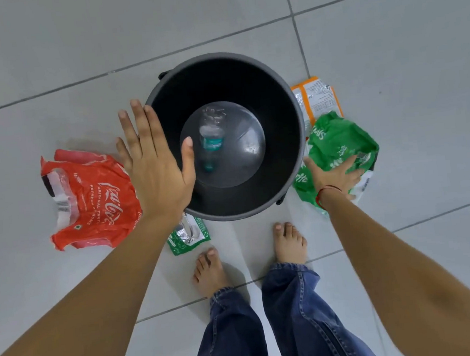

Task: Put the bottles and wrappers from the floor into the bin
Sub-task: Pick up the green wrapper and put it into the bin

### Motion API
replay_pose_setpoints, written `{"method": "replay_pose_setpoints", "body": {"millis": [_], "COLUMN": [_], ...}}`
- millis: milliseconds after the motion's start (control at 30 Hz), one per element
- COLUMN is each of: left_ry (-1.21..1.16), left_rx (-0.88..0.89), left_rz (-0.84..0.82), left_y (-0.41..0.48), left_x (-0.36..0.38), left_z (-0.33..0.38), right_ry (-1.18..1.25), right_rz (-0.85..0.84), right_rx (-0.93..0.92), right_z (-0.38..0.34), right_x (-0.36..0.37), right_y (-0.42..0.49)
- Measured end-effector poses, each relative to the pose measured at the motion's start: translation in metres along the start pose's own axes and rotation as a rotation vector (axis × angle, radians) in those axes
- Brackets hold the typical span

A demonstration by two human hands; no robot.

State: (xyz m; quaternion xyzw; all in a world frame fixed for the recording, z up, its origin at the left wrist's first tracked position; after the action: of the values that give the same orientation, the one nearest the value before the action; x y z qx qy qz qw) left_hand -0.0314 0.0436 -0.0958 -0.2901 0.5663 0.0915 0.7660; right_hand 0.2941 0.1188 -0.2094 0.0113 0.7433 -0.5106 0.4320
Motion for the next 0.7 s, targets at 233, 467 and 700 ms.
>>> {"method": "replay_pose_setpoints", "body": {"millis": [233,467,700], "left_ry": [-0.026,-0.007,-0.088], "left_rx": [0.024,0.014,0.033], "left_rz": [0.046,0.004,-0.027], "left_y": [0.0,-0.001,0.0], "left_x": [0.002,-0.001,-0.003], "left_z": [0.0,0.001,-0.002], "right_ry": [-0.158,-0.167,0.34], "right_rz": [-0.111,-0.006,-0.023], "right_rx": [0.027,-0.205,-0.464], "right_z": [0.001,-0.017,-0.062], "right_x": [0.044,0.012,-0.082], "right_y": [0.028,0.003,-0.124]}}
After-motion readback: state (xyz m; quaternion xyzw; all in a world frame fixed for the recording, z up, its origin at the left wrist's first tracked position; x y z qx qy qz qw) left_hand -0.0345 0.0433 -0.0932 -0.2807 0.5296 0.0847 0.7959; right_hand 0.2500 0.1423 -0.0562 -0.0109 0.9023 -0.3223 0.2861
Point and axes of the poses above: each hand's wrist, its own y-axis towards the middle knuckle, its own x-axis out of the palm, z = x × y, the point moved 5 cm from there along y, towards the middle knuckle, and after that the axes turned 11 degrees about -z, right-handed, at the moved point
